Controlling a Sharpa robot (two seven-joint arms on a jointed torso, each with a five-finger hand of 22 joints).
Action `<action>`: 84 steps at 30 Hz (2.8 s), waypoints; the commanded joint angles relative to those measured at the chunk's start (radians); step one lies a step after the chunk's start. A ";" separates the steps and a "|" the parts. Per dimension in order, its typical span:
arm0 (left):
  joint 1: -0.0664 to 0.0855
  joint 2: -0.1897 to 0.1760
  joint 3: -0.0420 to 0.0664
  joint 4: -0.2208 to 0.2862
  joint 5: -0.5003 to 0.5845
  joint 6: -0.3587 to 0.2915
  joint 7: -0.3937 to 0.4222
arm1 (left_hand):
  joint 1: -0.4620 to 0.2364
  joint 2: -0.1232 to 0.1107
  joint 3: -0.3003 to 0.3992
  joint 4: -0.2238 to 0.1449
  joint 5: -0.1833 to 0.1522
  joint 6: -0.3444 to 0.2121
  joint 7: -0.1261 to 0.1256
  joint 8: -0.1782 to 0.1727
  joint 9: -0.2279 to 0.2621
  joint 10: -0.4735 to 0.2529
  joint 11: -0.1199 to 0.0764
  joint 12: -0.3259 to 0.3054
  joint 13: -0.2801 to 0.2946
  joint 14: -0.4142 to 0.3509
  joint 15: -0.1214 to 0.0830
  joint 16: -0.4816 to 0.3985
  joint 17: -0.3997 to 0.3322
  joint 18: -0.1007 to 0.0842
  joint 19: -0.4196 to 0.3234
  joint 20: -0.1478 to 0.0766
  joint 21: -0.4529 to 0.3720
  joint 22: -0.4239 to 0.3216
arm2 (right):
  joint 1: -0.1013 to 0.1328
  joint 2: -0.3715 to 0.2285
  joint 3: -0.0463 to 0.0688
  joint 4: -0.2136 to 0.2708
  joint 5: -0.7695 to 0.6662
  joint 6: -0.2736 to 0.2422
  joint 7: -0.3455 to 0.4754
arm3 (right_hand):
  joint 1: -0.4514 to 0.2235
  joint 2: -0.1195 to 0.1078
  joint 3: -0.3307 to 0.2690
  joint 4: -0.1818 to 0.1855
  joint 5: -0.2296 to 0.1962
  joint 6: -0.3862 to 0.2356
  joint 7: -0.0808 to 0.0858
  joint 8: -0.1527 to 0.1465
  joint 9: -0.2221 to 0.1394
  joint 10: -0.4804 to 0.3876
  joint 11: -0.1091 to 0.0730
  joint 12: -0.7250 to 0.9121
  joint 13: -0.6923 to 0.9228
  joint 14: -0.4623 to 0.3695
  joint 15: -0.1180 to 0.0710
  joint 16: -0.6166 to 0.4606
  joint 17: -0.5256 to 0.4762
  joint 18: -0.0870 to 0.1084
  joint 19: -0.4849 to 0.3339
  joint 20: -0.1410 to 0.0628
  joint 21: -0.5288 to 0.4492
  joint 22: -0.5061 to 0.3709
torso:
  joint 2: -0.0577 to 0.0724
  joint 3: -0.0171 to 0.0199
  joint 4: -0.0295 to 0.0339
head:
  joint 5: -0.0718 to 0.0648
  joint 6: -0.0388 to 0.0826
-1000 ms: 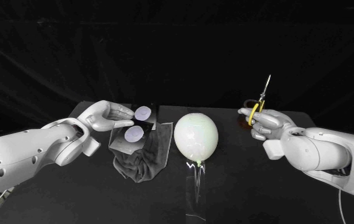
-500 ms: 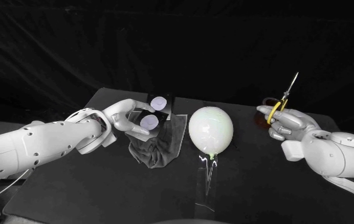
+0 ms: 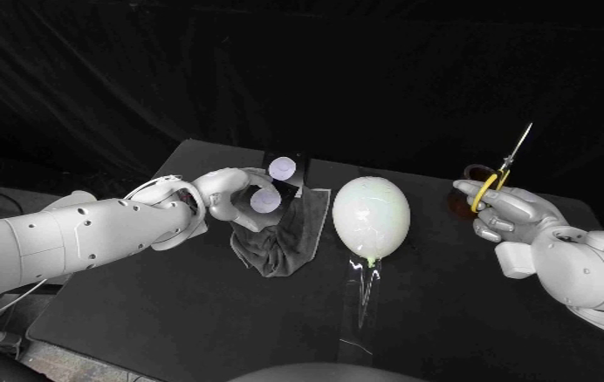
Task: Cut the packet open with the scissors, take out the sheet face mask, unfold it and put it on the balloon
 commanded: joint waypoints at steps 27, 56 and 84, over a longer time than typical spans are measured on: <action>-0.008 0.094 0.001 -0.153 -0.146 0.058 -0.058 | 0.028 0.008 0.030 0.000 0.003 -0.066 -0.014 -0.019 -0.016 -0.026 -0.008 -0.006 -0.001 0.010 -0.012 0.001 0.003 0.043 0.009 -0.010 -0.001 0.003 | -0.003 -0.001 0.001 0.009 -0.019 0.007 0.005 | -0.029 -0.005 0.005 0.001 -0.001 0.047 0.034 -0.002 -0.002 0.387 -0.009 0.456 0.084 0.083 -0.004 0.006 0.173 0.008 0.005 -0.002 0.003 0.026 | -0.002 0.0003 -0.0008 | 0.005 -0.006; -0.011 0.117 0.001 -0.177 -0.173 0.150 -0.098 | 0.004 0.012 -0.001 0.000 0.003 -0.053 0.023 -0.011 -0.009 -0.016 0.028 0.000 0.001 0.024 -0.039 0.004 0.008 0.068 0.002 -0.018 -0.003 0.003 | -0.004 -0.001 0.001 0.011 -0.027 0.000 -0.002 | -0.033 -0.006 0.004 0.000 -0.001 0.048 0.033 -0.003 -0.003 0.387 -0.009 0.456 0.084 0.083 -0.005 0.006 0.173 0.008 0.004 -0.002 0.002 0.025 | -0.002 0.0011 0.0002 | 0.002 -0.016; -0.020 0.141 0.001 -0.223 -0.172 0.191 -0.108 | 0.075 0.215 0.175 -0.025 -0.002 0.151 0.056 0.071 0.045 0.363 0.069 0.032 0.020 0.435 -0.001 0.114 0.109 0.112 0.177 -0.020 0.067 0.030 | -0.007 -0.001 0.000 0.014 -0.028 0.007 0.001 | -0.041 -0.001 0.006 0.002 -0.001 0.050 0.033 -0.005 -0.004 0.389 -0.010 0.459 0.087 0.084 -0.005 0.007 0.176 0.007 0.007 -0.003 0.005 0.028 | -0.003 0.0009 0.0010 | 0.004 -0.024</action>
